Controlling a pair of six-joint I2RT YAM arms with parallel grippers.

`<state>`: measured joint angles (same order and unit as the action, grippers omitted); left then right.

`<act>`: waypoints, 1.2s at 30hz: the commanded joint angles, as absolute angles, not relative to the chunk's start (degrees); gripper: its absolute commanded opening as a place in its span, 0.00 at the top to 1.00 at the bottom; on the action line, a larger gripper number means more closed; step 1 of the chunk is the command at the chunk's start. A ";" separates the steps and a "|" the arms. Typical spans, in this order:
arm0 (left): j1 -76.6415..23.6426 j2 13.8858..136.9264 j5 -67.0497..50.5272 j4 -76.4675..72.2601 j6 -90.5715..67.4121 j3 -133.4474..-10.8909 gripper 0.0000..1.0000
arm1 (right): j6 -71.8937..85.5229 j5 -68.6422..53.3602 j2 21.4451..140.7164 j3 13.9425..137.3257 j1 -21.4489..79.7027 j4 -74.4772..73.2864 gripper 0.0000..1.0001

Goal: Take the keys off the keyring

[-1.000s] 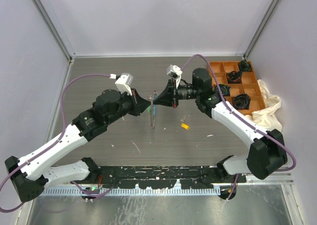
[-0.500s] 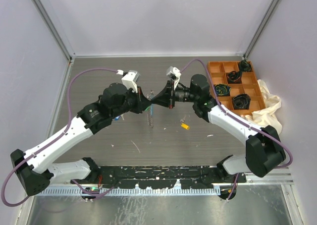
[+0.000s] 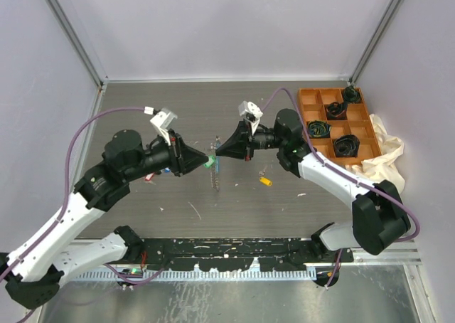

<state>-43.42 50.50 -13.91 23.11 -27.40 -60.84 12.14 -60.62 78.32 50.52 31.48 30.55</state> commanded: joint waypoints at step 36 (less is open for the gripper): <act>-40.72 47.12 -23.12 1.95 -19.81 -46.30 0.65 | 17.66 -76.82 77.08 50.05 31.46 46.23 0.99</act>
<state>-41.10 47.66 -24.77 5.02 -19.86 -45.50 16.67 -76.44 78.35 49.21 31.48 42.11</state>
